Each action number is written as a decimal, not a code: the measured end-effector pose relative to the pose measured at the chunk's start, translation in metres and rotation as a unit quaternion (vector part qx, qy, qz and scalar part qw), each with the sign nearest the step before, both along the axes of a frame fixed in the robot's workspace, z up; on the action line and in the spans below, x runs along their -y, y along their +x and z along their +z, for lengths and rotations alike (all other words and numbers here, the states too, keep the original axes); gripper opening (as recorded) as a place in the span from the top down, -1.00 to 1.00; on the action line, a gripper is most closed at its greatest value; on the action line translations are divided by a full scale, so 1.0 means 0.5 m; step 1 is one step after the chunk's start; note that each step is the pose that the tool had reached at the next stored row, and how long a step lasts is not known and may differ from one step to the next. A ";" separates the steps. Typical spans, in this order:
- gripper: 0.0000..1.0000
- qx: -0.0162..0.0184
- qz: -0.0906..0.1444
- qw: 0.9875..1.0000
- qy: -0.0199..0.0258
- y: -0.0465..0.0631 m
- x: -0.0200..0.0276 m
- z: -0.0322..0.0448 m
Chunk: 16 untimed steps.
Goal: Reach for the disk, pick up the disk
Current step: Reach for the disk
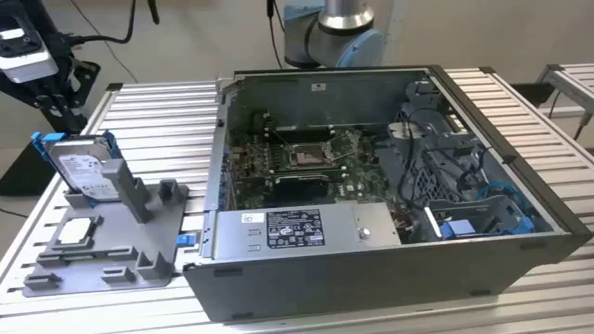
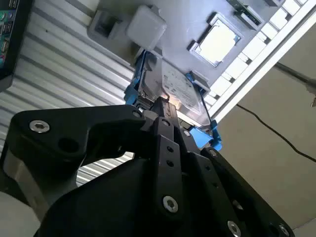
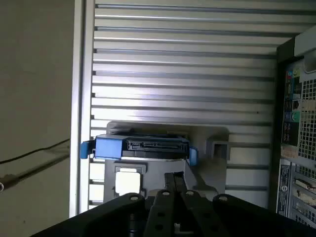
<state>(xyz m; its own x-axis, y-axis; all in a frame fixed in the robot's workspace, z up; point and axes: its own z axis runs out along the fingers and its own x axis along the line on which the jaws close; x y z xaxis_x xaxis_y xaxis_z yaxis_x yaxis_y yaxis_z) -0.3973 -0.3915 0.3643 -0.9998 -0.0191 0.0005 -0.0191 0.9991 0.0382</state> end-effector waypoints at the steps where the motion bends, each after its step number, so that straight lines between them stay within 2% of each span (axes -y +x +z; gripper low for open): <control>1: 1.00 0.000 0.000 1.000 0.000 0.000 0.0000 0.000; 12: 1.00 0.000 0.000 1.000 0.000 0.000 0.0000 0.000; 16: 1.00 0.000 0.000 1.000 0.000 -0.007 -0.0055 0.000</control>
